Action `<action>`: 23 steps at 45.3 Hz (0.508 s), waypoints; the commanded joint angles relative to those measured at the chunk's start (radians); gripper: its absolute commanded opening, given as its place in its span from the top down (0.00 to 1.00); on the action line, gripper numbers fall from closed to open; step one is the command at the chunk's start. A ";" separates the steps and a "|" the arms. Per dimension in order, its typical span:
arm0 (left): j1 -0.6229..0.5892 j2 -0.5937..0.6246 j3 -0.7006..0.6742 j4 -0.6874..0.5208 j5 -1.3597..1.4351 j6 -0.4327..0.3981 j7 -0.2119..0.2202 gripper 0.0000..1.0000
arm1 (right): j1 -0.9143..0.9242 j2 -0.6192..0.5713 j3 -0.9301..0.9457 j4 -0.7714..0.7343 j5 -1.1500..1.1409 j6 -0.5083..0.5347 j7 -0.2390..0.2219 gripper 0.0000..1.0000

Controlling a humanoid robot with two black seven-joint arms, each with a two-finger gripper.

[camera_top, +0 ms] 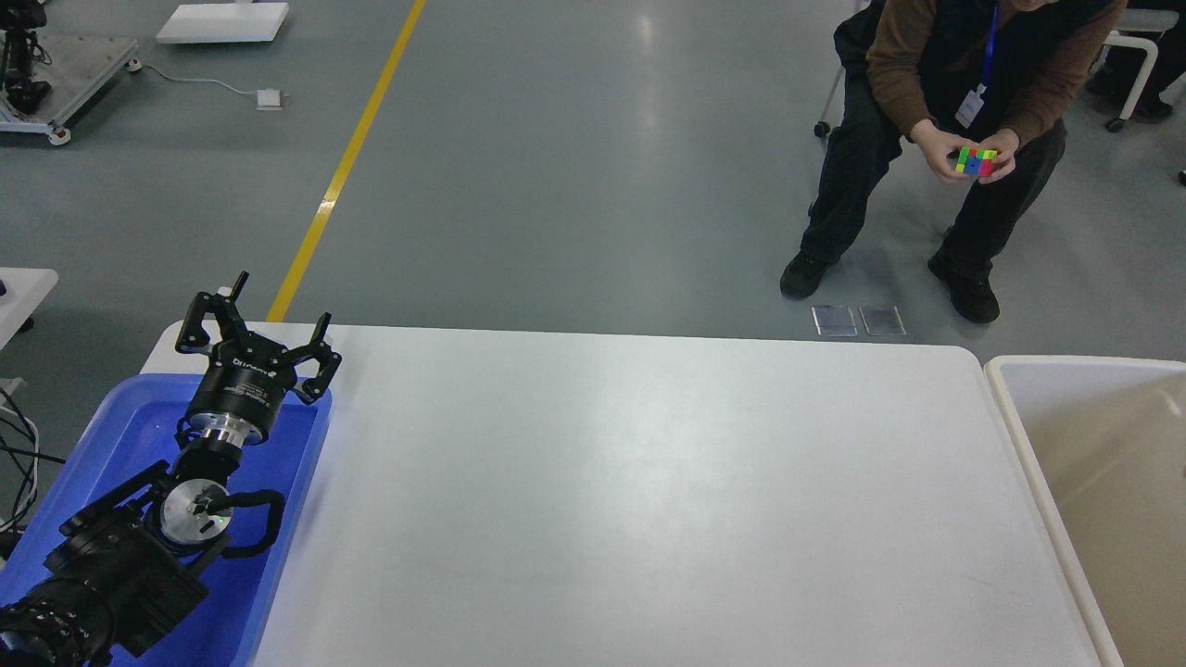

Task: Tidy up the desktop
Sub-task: 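Lower the paper ball into the white bin and open the right gripper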

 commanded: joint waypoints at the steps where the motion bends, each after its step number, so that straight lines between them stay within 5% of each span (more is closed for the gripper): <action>1: 0.000 0.000 0.000 0.000 -0.002 0.000 0.000 0.00 | -0.023 0.085 0.176 -0.013 0.045 -0.100 -0.110 1.00; 23: 0.000 0.000 0.002 0.000 -0.002 0.000 -0.001 0.00 | -0.029 0.131 0.216 -0.010 0.045 -0.164 -0.113 1.00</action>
